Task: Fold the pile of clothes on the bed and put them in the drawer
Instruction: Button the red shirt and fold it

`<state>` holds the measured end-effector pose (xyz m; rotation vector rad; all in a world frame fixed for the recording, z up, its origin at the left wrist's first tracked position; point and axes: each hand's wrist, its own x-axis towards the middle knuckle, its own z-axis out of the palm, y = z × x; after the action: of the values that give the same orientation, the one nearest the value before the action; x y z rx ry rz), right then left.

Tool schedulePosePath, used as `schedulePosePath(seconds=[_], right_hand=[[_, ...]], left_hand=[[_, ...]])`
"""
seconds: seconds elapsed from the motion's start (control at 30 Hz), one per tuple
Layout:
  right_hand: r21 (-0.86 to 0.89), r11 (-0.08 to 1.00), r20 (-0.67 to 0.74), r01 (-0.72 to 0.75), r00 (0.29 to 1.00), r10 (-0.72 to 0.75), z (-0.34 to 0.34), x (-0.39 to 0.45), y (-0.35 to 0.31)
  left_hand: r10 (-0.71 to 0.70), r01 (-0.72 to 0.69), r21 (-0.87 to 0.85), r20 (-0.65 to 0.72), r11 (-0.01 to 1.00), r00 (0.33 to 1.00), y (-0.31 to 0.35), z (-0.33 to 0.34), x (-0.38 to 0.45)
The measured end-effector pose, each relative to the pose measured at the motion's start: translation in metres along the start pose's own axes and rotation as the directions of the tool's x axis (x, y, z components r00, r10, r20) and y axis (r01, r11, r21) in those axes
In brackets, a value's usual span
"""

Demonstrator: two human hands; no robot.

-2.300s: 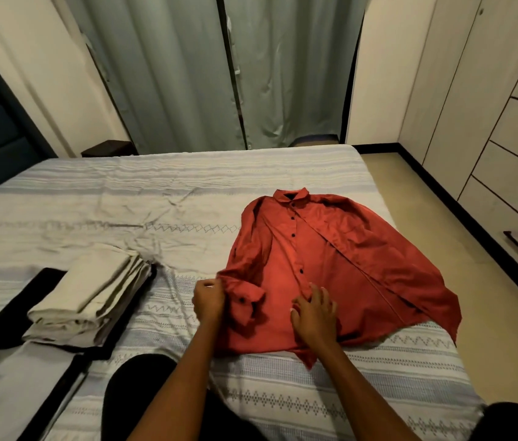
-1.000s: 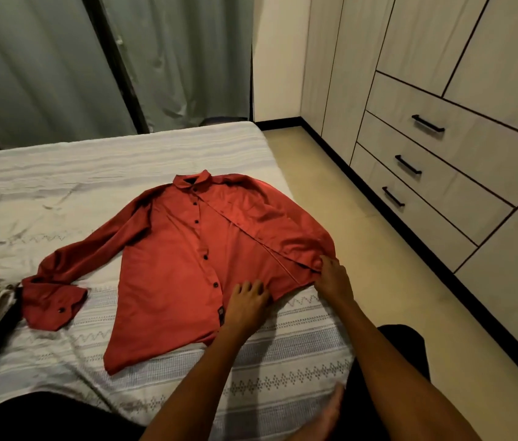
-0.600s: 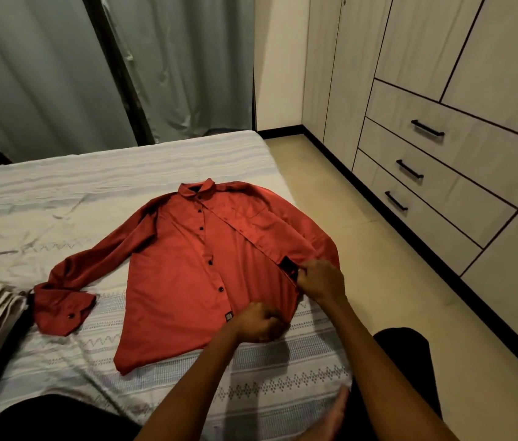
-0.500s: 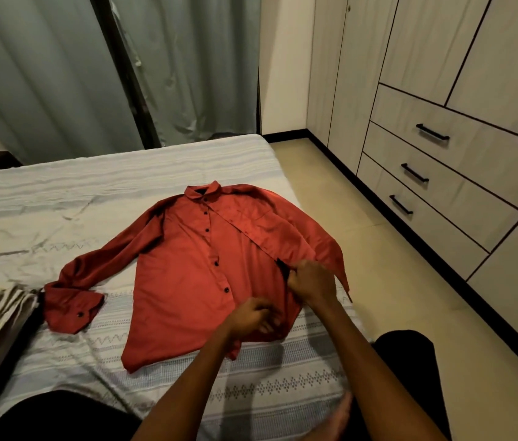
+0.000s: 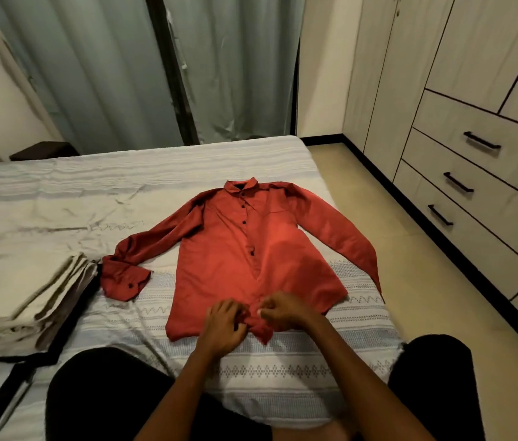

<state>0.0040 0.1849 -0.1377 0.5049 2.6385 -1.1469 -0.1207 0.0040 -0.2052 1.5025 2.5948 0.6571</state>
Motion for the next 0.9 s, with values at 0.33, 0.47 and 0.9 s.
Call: schedulePosePath(seconds=[0.33,0.47,0.9], right_hand=[[-0.572,0.820,-0.257,-0.012,0.952,-0.165,0.037,-0.024,0.058],[-0.559,0.829,-0.458,-0.006,0.836,-0.303,0.035,-0.027,0.058],[-0.143,0.989,-0.386,-0.036,0.922,-0.022,0.025,-0.034,0.038]], left_hand=[[-0.026,0.025,0.306,-0.001,0.952,1.000,-0.001,-0.003,-0.005],[-0.034,0.027,0.081,0.078,0.996,0.996,-0.001,-0.023,0.007],[0.241,-0.240,-0.036,0.023,0.970,0.970,-0.001,-0.041,-0.023]])
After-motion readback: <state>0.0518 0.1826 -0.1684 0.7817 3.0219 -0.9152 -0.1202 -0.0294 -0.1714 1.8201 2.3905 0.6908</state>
